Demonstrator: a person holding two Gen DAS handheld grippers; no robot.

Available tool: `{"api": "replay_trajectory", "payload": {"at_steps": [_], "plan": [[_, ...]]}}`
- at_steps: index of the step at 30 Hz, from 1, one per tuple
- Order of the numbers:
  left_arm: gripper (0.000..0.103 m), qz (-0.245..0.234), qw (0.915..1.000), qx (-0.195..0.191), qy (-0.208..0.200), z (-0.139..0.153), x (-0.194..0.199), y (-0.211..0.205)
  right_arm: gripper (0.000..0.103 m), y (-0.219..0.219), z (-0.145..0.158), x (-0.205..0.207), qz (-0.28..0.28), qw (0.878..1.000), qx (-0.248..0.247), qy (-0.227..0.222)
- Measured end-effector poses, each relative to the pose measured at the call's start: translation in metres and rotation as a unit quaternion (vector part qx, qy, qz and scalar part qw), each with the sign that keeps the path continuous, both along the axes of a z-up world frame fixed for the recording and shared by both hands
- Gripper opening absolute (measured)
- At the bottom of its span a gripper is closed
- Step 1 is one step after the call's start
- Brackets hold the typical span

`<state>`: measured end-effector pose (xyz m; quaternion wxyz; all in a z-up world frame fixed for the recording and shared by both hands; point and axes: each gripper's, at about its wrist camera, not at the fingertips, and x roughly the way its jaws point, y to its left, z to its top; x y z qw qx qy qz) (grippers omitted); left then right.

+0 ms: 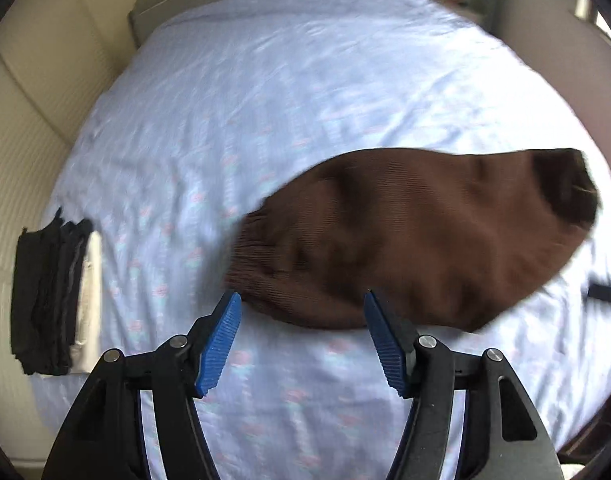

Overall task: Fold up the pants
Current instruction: 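Grasp the stacked leg cuffs with the right gripper and lift them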

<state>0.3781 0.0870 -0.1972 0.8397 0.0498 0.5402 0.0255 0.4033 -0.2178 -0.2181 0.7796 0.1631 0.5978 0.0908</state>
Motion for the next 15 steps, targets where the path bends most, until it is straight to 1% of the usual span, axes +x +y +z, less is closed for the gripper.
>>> {"api": "replay_trajectory", "payload": {"at_steps": [2, 3, 4, 5, 8, 10, 12, 13, 15], "plan": [[0.063, -0.01, 0.9996, -0.025, 0.001, 0.007, -0.004, -0.026, 0.059, -0.039, 0.01, 0.011, -0.058, 0.998, -0.016, -0.025], [0.063, -0.015, 0.9994, -0.031, 0.001, 0.007, -0.005, -0.036, 0.061, -0.061, 0.013, 0.02, -0.085, 0.995, -0.028, -0.035], [0.063, -0.021, 0.9991, -0.036, 0.002, 0.007, -0.005, -0.048, 0.064, -0.077, 0.015, 0.028, -0.103, 0.993, -0.034, -0.043], [0.063, -0.03, 0.9988, -0.038, 0.002, 0.007, -0.005, -0.066, 0.065, -0.092, 0.017, 0.039, -0.114, 0.991, -0.036, -0.053], [0.063, -0.054, 0.9978, -0.038, 0.006, 0.006, 0.004, -0.101, 0.067, -0.119, 0.015, 0.072, -0.122, 0.99, -0.038, -0.065], [0.063, -0.061, 0.9973, -0.041, 0.006, 0.007, 0.009, -0.123, 0.067, -0.122, 0.007, 0.094, -0.113, 0.991, -0.032, -0.067], [0.063, -0.059, 0.9971, -0.047, 0.007, 0.008, 0.011, -0.135, 0.067, -0.125, -0.005, 0.115, -0.11, 0.992, -0.032, -0.053], [0.063, -0.056, 0.9972, -0.049, 0.009, 0.009, 0.015, -0.141, 0.067, -0.126, -0.016, 0.125, -0.106, 0.993, -0.026, -0.041], [0.063, -0.051, 0.9974, -0.049, 0.011, 0.01, 0.019, -0.145, 0.067, -0.138, -0.028, 0.135, -0.106, 0.994, -0.027, -0.031]]}}
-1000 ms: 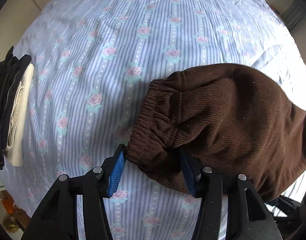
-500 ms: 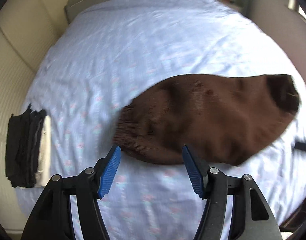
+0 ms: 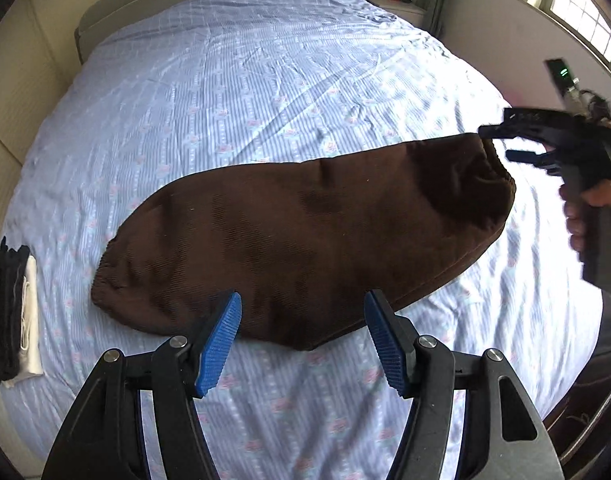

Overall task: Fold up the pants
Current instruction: 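Grasp the stacked leg cuffs with the right gripper and lift them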

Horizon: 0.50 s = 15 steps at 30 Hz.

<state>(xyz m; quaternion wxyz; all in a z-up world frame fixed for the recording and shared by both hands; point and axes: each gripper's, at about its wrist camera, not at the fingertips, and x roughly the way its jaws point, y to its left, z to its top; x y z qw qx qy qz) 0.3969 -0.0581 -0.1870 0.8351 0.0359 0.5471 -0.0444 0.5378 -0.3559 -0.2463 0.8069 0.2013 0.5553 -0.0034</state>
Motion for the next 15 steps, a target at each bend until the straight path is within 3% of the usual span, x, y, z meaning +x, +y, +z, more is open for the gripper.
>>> {"api": "replay_trajectory", "payload": {"at_steps": [7, 10, 13, 15], "plan": [[0.063, 0.003, 0.9996, 0.024, 0.017, -0.01, 0.013, -0.018, 0.067, -0.04, -0.062, -0.006, -0.047, 0.997, 0.025, 0.06], [0.063, -0.008, 0.9993, 0.027, 0.025, -0.015, 0.016, -0.031, 0.068, -0.054, -0.083, -0.013, -0.065, 0.992, 0.073, 0.073], [0.063, -0.02, 0.9988, 0.032, 0.032, -0.019, 0.02, -0.043, 0.068, -0.066, -0.104, -0.023, -0.089, 0.979, 0.155, 0.094], [0.063, -0.022, 0.9986, 0.029, 0.037, -0.022, 0.023, -0.048, 0.068, -0.068, -0.112, -0.026, -0.092, 0.976, 0.175, 0.093]]}}
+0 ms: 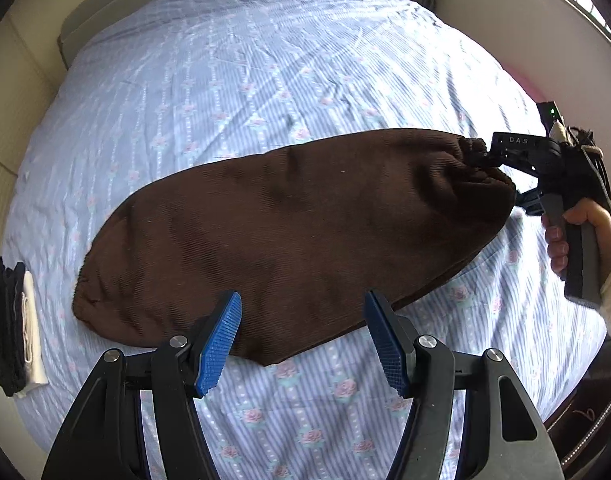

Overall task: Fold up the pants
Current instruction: 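Grasp the stacked leg cuffs with the right gripper and lift them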

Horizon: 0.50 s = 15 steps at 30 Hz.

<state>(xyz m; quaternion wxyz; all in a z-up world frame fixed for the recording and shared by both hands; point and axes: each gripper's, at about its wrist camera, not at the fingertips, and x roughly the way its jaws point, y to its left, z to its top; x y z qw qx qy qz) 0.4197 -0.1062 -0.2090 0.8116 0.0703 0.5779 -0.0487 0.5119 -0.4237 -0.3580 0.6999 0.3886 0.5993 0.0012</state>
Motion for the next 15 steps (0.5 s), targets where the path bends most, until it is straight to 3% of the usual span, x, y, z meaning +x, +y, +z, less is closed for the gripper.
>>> {"api": "replay_trajectory", "payload": {"at_steps": [6, 9, 13, 15], "plan": [[0.063, 0.004, 0.9998, 0.002, 0.017, -0.007, 0.004, -0.005, 0.067, -0.008, -0.014, -0.003, -0.014, 0.999, 0.036, 0.008], [0.063, 0.013, 0.9996, -0.005, 0.026, -0.008, 0.003, -0.004, 0.054, -0.008, -0.01, -0.004, -0.001, 0.999, 0.047, 0.004], [0.063, 0.027, 0.9991, -0.018, 0.028, -0.006, 0.004, -0.004, 0.033, -0.011, 0.023, -0.003, 0.02, 0.998, 0.048, -0.023], [0.063, 0.033, 0.9986, -0.032, 0.028, -0.004, 0.006, -0.004, 0.031, -0.015, 0.043, -0.01, 0.02, 0.998, 0.045, -0.045]]}}
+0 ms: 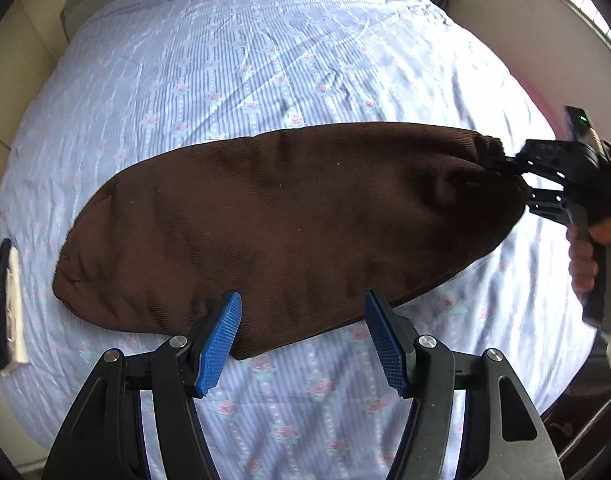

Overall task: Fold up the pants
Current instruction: 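Grasp the stacked leg cuffs with the right gripper and lift them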

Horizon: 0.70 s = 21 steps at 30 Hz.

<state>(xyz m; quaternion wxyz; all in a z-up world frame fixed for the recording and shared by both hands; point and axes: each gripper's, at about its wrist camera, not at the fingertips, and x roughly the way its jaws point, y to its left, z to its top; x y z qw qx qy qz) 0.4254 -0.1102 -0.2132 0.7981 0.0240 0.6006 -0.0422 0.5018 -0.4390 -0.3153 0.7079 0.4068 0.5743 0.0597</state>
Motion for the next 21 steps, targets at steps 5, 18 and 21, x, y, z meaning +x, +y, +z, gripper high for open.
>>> {"api": "replay_trajectory", "payload": {"at_steps": [5, 18, 21], "plan": [[0.063, -0.003, 1.0, -0.004, -0.003, 0.003, 0.0, -0.009, 0.033, 0.003, -0.007, 0.004, 0.028, 0.998, -0.052, 0.014], [0.063, -0.002, 0.9999, -0.005, -0.013, 0.017, -0.011, -0.015, 0.073, -0.006, -0.011, -0.046, -0.062, 0.997, -0.021, 0.05], [0.063, -0.008, 0.9999, 0.002, -0.015, 0.017, -0.011, -0.016, 0.073, -0.003, -0.027, -0.048, -0.077, 0.995, 0.008, 0.057]]}}
